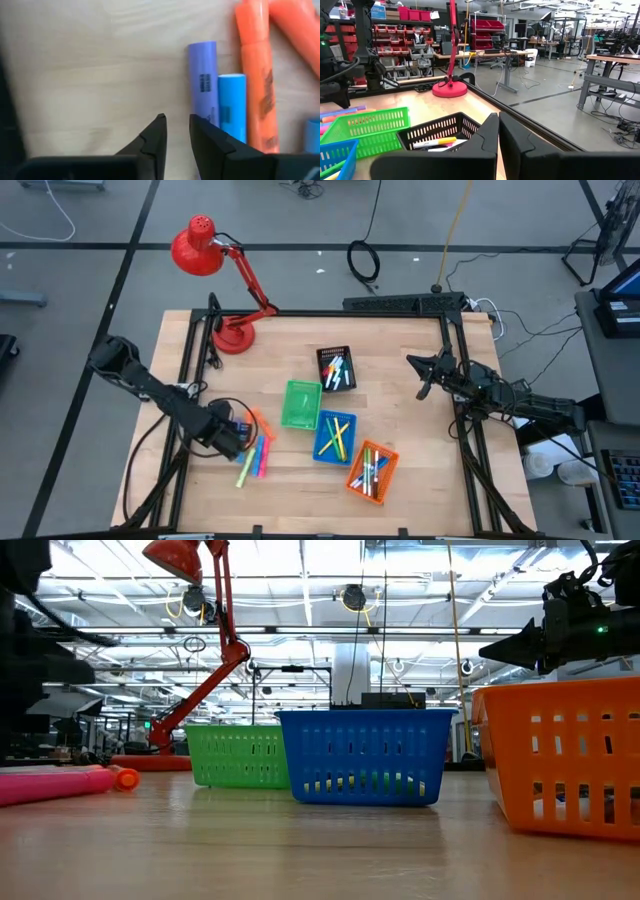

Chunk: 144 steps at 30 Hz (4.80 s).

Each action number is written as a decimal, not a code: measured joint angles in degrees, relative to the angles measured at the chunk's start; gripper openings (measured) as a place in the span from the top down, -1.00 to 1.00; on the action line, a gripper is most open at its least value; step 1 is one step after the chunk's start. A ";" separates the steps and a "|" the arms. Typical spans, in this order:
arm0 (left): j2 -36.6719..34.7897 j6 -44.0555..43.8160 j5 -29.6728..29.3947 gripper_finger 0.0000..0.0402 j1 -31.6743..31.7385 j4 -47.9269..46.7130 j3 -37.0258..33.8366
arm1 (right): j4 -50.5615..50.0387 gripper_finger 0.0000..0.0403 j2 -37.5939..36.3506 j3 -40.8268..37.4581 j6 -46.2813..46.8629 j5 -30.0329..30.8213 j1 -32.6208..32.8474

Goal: Pick & Place Markers
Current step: Put the purple highlighter into the green basket, then put the right orange highlighter into the green basket

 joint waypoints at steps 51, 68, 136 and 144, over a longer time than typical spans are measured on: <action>7.39 25.65 6.91 0.56 11.13 20.39 0.35 | 0.02 1.00 0.00 -0.01 0.00 0.00 -0.01; 7.56 30.71 -1.36 0.56 12.29 7.18 0.22 | 0.00 1.00 0.00 -0.01 0.00 0.00 0.00; 11.60 78.40 -11.01 0.54 27.93 50.19 8.50 | 0.00 1.00 0.04 -0.02 0.00 0.00 0.00; 11.56 74.61 -9.06 0.06 29.46 47.54 8.52 | 0.00 1.00 0.04 -0.02 0.00 0.00 -0.01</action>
